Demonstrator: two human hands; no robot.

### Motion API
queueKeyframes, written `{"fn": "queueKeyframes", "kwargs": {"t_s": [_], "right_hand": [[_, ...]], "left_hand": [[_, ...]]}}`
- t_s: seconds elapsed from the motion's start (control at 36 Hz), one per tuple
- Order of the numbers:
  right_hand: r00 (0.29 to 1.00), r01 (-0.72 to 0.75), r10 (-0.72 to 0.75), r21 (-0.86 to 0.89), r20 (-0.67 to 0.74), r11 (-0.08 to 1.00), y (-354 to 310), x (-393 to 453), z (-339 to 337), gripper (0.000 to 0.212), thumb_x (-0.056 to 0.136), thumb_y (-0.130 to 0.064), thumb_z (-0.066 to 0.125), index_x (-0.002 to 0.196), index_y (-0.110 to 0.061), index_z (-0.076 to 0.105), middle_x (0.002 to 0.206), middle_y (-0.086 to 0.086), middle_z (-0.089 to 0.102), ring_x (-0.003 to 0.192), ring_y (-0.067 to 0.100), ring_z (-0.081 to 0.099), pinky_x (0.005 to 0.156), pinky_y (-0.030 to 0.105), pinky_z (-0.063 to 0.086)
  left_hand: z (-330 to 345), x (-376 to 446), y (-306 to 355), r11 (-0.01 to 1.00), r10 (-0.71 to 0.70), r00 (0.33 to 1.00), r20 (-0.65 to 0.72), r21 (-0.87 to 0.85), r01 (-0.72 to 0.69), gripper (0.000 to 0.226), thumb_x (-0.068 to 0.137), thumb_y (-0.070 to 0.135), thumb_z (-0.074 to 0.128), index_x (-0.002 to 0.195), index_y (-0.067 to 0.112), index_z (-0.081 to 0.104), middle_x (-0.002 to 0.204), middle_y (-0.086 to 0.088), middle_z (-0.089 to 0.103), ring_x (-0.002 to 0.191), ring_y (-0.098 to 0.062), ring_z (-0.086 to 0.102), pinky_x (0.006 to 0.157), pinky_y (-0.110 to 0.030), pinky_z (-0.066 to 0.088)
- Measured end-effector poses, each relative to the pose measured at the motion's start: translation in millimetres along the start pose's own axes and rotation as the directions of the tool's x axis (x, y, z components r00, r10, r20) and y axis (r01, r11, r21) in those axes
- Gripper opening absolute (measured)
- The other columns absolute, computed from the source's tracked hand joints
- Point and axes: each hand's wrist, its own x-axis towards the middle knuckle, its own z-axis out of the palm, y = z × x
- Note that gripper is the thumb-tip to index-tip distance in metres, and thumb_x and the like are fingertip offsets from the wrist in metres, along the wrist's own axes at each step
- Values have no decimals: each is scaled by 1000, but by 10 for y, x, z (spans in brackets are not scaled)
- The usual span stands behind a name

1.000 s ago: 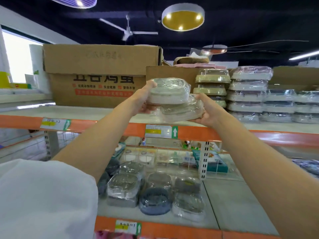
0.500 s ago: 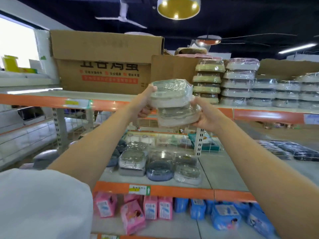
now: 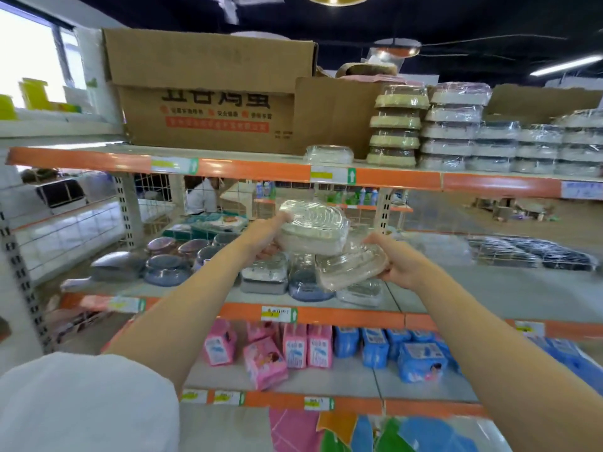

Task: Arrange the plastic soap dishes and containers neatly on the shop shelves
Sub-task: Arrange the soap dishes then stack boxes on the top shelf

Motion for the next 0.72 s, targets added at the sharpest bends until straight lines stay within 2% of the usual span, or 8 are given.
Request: {"fn": "queueKeyframes", "kwargs": {"t_s": [0.08,0.17,0.25,0.31,0.47,0.58,0.67,0.72], "right_hand": [[999,-6,5,-25,-43,1000,136,40,-8,39,80,-16,65,117,-6,55,111,13,59,88,24,56,88,40,52],[996,-13,7,-59,-89,998,216,68,-10,34,84,-20,64,114,-7,56,117,12,58,93,25,56,93,43,50],[996,-17,11,-55,-92,998,283,101,-41,36,86,-19,62,118,-4,54,113,12,57,85,23,56,76,37,53],[996,-24,20,-50,-84,998,333,125,-75,33,88,-18,61,117,-4,54,105,10,57,78,20,55,69,33,50],[993,-59,55,-37,-101,998,500,306,-295,49,85,-19,67,127,-2,47,118,15,58,88,23,61,74,35,54],[988,-101,93,-64,-120,993,602,414,-495,48,82,-23,70,121,-2,52,114,20,62,96,32,64,89,49,54],[985,-128,120,-57,-127,990,642,529,-670,37,85,-22,69,113,-1,56,105,21,62,87,30,62,79,44,57],[982,-144,139,-35,-130,989,648,626,-782,30,87,-21,68,107,-1,59,96,18,62,80,28,62,70,41,57]], "left_hand": [[4,-20,-136,999,-41,999,-17,32,41,28,96,46,45,91,19,51,67,-5,52,33,-5,33,35,-16,22],[24,-24,-232,998,-62,998,-14,31,62,32,96,43,45,93,12,50,63,-3,50,34,-6,28,34,-17,19],[62,-23,-316,994,-100,994,-47,45,102,34,95,42,48,94,9,52,61,-2,47,37,-7,26,34,-16,19],[101,24,-385,991,-119,991,-54,47,122,39,94,44,50,103,6,53,65,-4,48,40,-8,27,34,-17,21],[282,251,-594,981,-177,982,-68,66,181,53,90,51,56,117,5,57,69,-5,50,48,-12,34,37,-18,26],[505,429,-694,976,-216,976,-38,15,216,51,90,44,59,118,2,57,48,3,45,39,-9,31,34,-17,22],[674,538,-747,970,-241,970,-38,21,242,41,88,40,64,105,3,58,51,0,42,43,-11,31,37,-19,22],[777,615,-774,964,-261,965,-29,40,262,34,88,35,65,103,7,54,56,0,36,47,-12,29,40,-20,20]]}}
